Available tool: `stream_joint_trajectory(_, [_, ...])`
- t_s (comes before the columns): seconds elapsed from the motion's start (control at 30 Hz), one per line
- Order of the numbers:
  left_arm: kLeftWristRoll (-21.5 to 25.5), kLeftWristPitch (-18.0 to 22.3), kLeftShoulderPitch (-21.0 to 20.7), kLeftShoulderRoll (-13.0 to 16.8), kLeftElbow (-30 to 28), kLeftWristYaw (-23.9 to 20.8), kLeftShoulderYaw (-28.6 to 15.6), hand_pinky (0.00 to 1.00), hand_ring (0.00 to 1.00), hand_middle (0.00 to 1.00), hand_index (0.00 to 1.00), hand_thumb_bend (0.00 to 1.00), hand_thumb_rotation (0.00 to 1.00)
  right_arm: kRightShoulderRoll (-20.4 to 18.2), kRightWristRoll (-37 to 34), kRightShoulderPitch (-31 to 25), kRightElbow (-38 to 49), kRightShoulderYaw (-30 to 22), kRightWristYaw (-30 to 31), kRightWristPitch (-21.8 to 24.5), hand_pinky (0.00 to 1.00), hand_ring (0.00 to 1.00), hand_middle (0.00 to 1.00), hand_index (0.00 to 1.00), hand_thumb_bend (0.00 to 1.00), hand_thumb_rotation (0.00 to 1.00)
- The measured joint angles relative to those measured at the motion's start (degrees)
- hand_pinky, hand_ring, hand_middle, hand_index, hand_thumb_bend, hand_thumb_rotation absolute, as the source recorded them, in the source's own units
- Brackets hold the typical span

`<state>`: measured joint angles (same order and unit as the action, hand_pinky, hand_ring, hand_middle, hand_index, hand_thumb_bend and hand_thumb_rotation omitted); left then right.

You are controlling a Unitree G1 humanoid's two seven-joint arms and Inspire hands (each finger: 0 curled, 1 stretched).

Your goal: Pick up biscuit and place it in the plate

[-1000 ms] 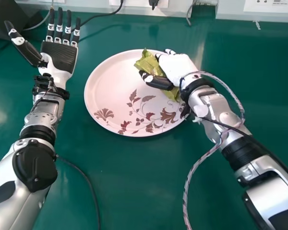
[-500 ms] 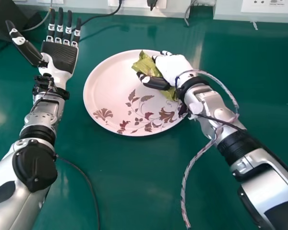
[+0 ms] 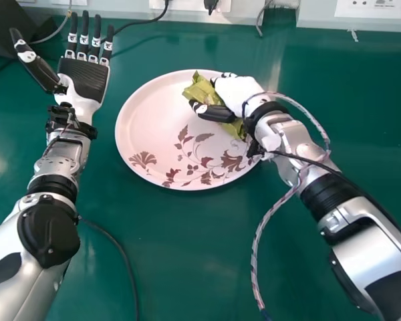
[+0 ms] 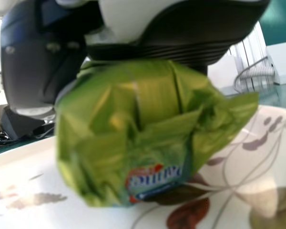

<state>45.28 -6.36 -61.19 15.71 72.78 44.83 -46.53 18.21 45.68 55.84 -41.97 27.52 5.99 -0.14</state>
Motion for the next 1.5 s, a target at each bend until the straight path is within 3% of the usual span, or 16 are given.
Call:
stream_joint_trajectory(0.63, [1.0,-1.7,0.0,-0.1,0.0,-0.5,-0.9,0.95,0.91,0.94,0.97,0.96,0.64,-0.1,-3.6,2.9,-3.9,0.2,3.6,-1.4,0.12,0.17,0.26,0.48,0.51,0.06])
stream_joint_trajectory(0.97, [2.4,-1.1,0.0,-1.4,0.0,1.5,-2.3,0.93,0.92,0.96,0.98,1.00,0.71,0.0,-3.3,3.4,-4.1,1.6,3.9,-1.4,0.20,0.26,0.53,0.49,0.52,0.07])
stream_joint_trajectory(1.13, [2.7,2.6,0.0,-2.4,-0.1,3.2,-2.3,0.93,0.91,0.96,0.99,0.99,0.71,0.2,-3.3,3.4,-3.8,1.9,4.0,-0.9,0.25,0.31,0.67,0.49,0.52,0.08])
stream_joint_trajectory(1.5, [2.0,4.3,0.0,-2.8,-0.2,3.2,-1.5,0.95,0.92,0.95,0.98,0.96,0.68,1.4,-3.5,2.0,-0.4,1.9,5.0,0.3,0.27,0.36,0.74,0.50,0.51,0.09])
